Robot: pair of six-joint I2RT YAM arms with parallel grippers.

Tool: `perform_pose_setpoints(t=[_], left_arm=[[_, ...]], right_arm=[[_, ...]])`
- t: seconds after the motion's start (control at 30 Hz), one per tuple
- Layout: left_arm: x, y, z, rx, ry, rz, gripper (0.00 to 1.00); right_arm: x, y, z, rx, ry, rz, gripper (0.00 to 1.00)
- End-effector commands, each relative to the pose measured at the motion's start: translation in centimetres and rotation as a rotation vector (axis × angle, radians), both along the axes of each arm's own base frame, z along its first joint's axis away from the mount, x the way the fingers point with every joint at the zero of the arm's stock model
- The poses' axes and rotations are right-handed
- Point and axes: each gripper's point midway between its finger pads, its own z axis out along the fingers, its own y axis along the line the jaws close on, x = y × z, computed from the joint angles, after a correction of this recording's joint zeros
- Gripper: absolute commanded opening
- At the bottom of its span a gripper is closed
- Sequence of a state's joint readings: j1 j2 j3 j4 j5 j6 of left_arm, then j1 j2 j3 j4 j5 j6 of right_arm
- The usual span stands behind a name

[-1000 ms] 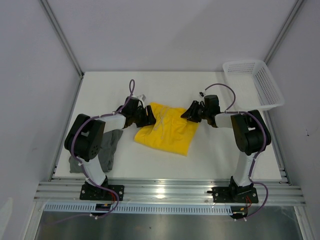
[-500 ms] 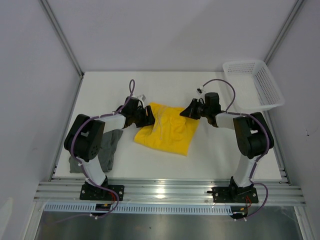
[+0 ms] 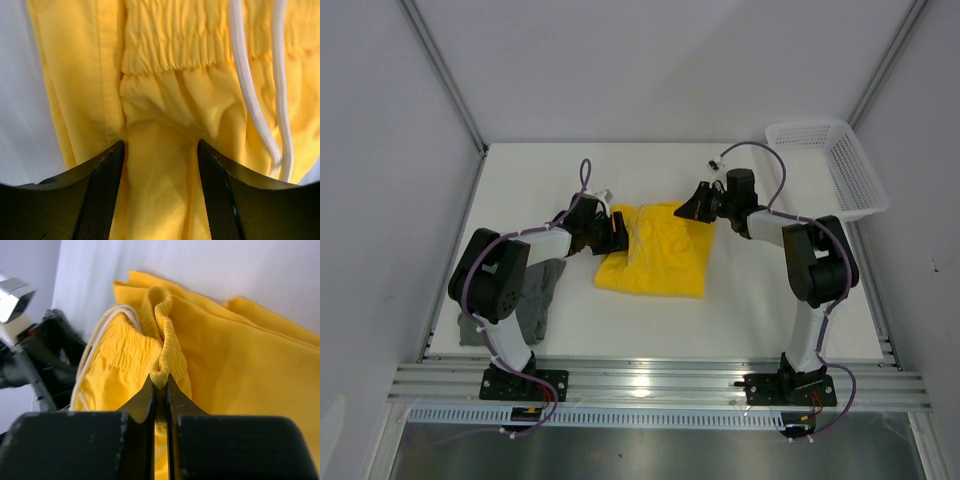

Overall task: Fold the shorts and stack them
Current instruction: Fold the shorts

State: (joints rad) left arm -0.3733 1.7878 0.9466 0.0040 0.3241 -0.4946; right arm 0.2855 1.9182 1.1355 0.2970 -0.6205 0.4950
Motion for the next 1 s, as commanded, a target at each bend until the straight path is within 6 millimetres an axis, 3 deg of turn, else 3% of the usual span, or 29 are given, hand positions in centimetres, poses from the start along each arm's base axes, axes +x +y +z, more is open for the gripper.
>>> perform_pose_setpoints(t=[0.0,0.1,0.2,0.23,0.27,0.33,0.37,0.47,0.53,0.63,0.73,0.77,0.8,0.87,0.97], left_arm=[[-1.3,0.7,-1.4,0.067,0.051,-0.021,0.64],[-1.5,0.9,-1.3,0.073,0.049,-0.008,0.64],[-1.5,1.5,-0.7,0.083,0.041,0.025,0.64],[-1.3,1.7,0.3,0.082,0.017,0.037,0.65],[-1.5,2.0,0.7,0.093,0.021,0.045,0.66],[-1.1,2.4,2.2,0.101,-0.013,0.070,0.68],[-1.1,2.6,2.8,0.101,-0.026,0.079,0.69],[-0.9,3.1,4.9,0.085,-0.066,0.122,0.74],[-0.8,3.4,5.8,0.070,-0.088,0.146,0.79],[-0.6,3.3,7.7,0.030,-0.143,0.160,0.80],[-0.3,2.6,9.1,-0.012,-0.197,0.125,0.81],[-0.4,2.1,8.8,-0.022,-0.190,0.085,0.81],[-0.2,1.8,8.8,-0.021,-0.187,0.069,0.81],[-0.1,1.2,8.5,-0.024,-0.181,0.026,0.80],[-0.1,0.8,7.3,-0.020,-0.162,-0.009,0.80]], right_arm=[[2.9,-0.1,-1.9,-0.026,0.036,-0.002,0.02],[3.2,-0.3,-5.3,-0.065,0.118,-0.015,0.02],[4.0,-0.7,-6.4,-0.091,0.144,-0.038,0.06],[4.1,-0.9,-6.2,-0.085,0.144,-0.041,0.11],[4.1,-1.0,-6.0,-0.082,0.143,-0.044,0.28],[4.3,-1.0,-4.7,-0.080,0.117,-0.039,0.44],[4.4,-1.1,-4.1,-0.084,0.106,-0.042,0.59],[4.4,-1.1,-1.2,-0.073,0.064,-0.025,0.69],[4.1,-1.3,1.3,-0.053,0.037,-0.018,0.70],[3.0,-1.7,3.3,-0.047,0.017,-0.010,0.70],[0.9,-2.1,2.5,-0.066,0.076,0.009,0.70],[0.3,-2.1,3.0,-0.065,0.070,0.013,0.70],[-0.6,-2.5,1.9,-0.077,0.096,0.010,0.70],[-1.7,-2.7,1.7,-0.093,0.100,0.008,0.69],[-3.4,-3.2,-0.4,-0.161,0.143,-0.011,0.69]])
